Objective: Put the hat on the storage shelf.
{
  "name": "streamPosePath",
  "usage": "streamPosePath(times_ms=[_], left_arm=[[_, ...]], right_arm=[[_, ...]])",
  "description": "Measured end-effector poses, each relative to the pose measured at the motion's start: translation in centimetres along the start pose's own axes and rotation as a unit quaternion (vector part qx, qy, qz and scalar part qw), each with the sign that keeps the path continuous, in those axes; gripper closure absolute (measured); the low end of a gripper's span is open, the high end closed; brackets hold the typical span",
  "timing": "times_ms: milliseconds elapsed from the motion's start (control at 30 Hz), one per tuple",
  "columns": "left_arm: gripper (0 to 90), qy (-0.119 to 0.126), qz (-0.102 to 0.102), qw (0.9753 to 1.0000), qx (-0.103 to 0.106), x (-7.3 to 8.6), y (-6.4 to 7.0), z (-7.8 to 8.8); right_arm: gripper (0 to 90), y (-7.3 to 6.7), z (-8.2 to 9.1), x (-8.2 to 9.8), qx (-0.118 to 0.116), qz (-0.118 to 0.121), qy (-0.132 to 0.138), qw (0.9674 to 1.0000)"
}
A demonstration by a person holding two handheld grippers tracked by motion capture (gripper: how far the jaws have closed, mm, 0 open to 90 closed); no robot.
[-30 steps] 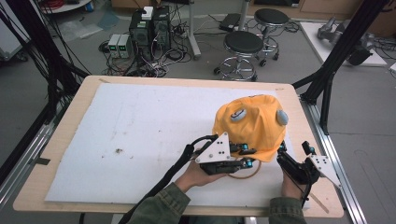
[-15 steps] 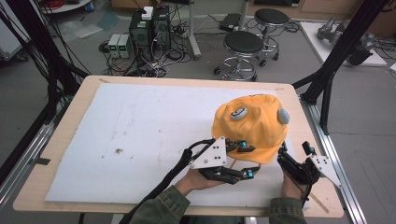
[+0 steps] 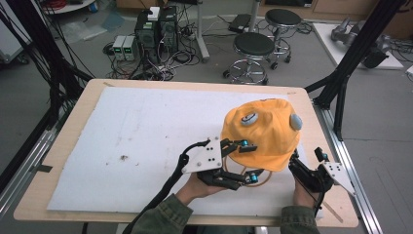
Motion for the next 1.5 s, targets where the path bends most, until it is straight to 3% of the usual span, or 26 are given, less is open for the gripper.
streamPosePath(times_ms=[100,167,233,467,667,767,900,1267,1333,1500], left_arm=[[33.1,0.005,-0.021,0.9988,-0.045,-0.5,-0.4,0.6],[29.7,0.011,-0.041,0.9963,-0.075,-0.9,-0.7,1.1],[25.2,0.014,-0.049,0.9943,-0.093,-1.2,-0.9,1.5],[21.0,0.023,-0.057,0.9891,-0.134,-2.4,-2.1,3.0],[21.0,0.022,-0.068,0.9827,-0.171,-3.3,-4.0,4.7],[21.0,0.022,-0.072,0.977,-0.2,-3.8,-5.1,6.0],[21.1,0.017,-0.102,0.9649,-0.241,-4.3,-5.9,7.6],[21.2,0.029,-0.118,0.9466,-0.299,-5.8,-7.8,11.0],[21.2,0.028,-0.124,0.9419,-0.311,-6.2,-8.3,11.8],[21.4,0.041,-0.126,0.9274,-0.35,-7.3,-9.6,14.2]], right_arm=[[11.4,0.0,0.0,0.0,0.0,0.0,0.0,1.0],[11.4,0.0,0.0,0.0,0.0,0.001,0.001,1.0],[11.4,0.0,0.0,0.0,0.0,-0.001,0.0,1.0],[11.4,-0.1,-0.1,0.0,-0.001,0.0,0.001,1.0],[11.4,-0.1,-0.1,0.1,-0.002,0.0,-0.002,1.0],[11.4,-0.1,-0.1,0.1,-0.002,0.002,-0.002,1.0],[11.4,-0.2,-0.1,0.1,-0.002,0.001,-0.002,1.0],[11.4,-0.4,-0.1,0.1,-0.005,0.005,-0.003,1.0],[11.4,-0.4,-0.1,0.1,-0.005,0.005,-0.003,1.0],[11.4,-0.4,-0.1,0.1,-0.006,0.006,-0.001,1.0]])
Point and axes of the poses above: each handheld gripper's, and its own axes: z roughly backward along the jaws, x roughly out of its underside, y roughly to its right, the point moved 2 cm from there along -z, roughly forward along the jaws, and after that the axes turned 14 degrees about y, right-handed, at the moved point
